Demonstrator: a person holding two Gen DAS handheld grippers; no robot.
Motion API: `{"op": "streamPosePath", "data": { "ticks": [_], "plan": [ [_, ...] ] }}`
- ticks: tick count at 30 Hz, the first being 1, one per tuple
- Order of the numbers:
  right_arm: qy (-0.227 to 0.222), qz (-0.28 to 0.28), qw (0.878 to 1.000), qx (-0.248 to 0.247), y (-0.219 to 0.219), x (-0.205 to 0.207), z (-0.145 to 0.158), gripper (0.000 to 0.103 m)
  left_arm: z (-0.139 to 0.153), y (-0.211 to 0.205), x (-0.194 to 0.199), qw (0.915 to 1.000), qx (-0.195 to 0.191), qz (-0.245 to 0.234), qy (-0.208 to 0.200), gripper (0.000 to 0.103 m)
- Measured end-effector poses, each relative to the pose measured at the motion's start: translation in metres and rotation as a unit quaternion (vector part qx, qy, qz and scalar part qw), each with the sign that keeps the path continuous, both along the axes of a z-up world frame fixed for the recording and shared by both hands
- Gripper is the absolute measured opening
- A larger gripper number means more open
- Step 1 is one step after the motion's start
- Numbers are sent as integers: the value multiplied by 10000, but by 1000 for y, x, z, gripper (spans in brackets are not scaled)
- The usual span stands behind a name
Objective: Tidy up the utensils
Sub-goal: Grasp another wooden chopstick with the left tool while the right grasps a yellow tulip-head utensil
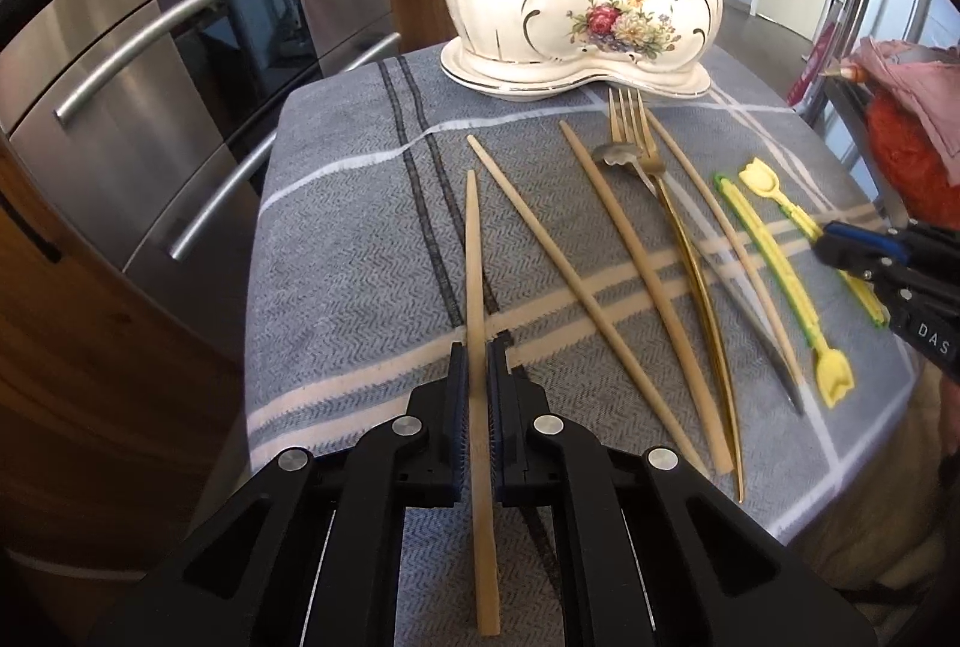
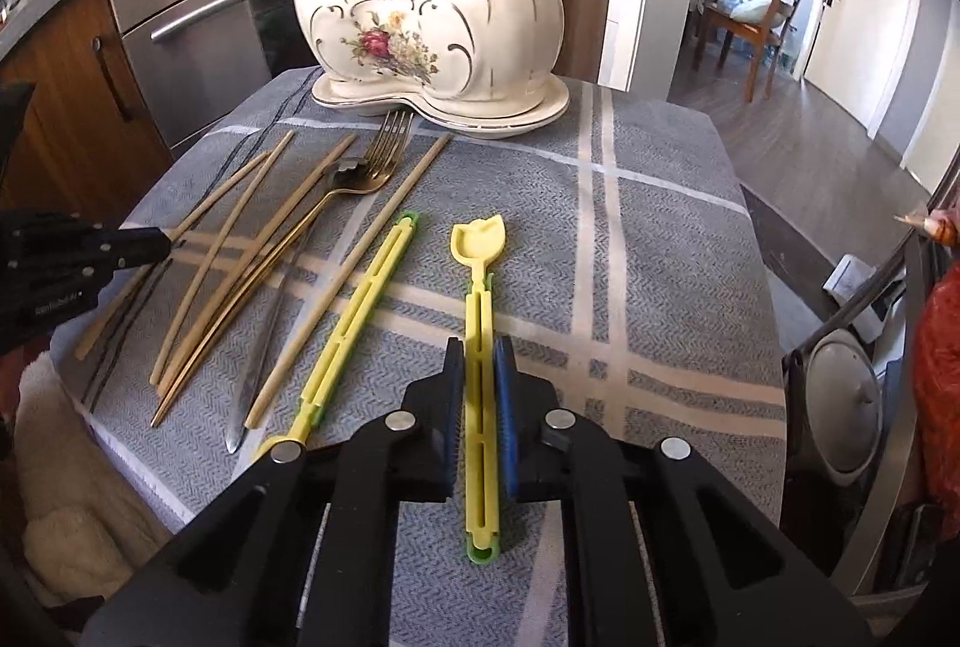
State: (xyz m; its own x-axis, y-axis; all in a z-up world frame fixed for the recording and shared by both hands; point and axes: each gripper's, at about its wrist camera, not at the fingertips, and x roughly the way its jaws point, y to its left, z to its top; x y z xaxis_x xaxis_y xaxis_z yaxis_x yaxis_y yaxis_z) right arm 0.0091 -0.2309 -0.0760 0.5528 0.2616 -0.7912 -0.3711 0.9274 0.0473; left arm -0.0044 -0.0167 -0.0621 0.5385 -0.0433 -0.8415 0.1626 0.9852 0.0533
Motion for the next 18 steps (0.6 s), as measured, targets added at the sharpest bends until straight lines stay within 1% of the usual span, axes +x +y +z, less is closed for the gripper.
{"op": "streamPosePath", "data": {
  "ticks": [2, 3, 6, 7, 8, 9, 10, 13, 14, 16, 18],
  "plan": [
    [25, 29, 10000, -46, 3, 3, -1, 13, 0, -1, 1, 10000, 0, 20, -6, 12],
    [21, 20, 10000, -55, 4, 5, -1, 16, 0, -2, 0, 10000, -29, 15, -4, 16],
    [70, 37, 10000, 5, 4, 10, -2, 17, -1, -3, 0, 10000, 11, -5, -37, 17],
    [54, 65, 10000, 7, 4, 11, -2, 17, -1, -4, 0, 9999, 31, -28, -92, 17],
    [44, 85, 10000, 20, 3, 12, -2, 10, -2, -4, 0, 9999, 69, -59, -145, 16],
    [45, 73, 10000, 47, 2, 12, -2, 10, -2, -5, 0, 9996, 128, -91, -214, 10],
    [53, 55, 9999, 94, 1, 13, -2, 10, -3, -3, 1, 9994, 181, -70, -284, 7],
    [-97, 12, 9998, 193, -3, 10, 2, 10, -2, 6, 3, 9995, -35, 18, -316, 7],
    [-201, 5, 9995, 243, -5, 8, 6, 10, 1, 10, 2, 9992, -99, 25, -398, 6],
    [-357, -18, 9985, 408, -10, 5, 15, 10, 5, 15, -2, 9984, -101, 74, -560, 6],
    [-540, -50, 9965, 628, -15, 3, 26, 10, 14, 21, -7, 9968, -253, 60, -754, 6]
  ]
}}
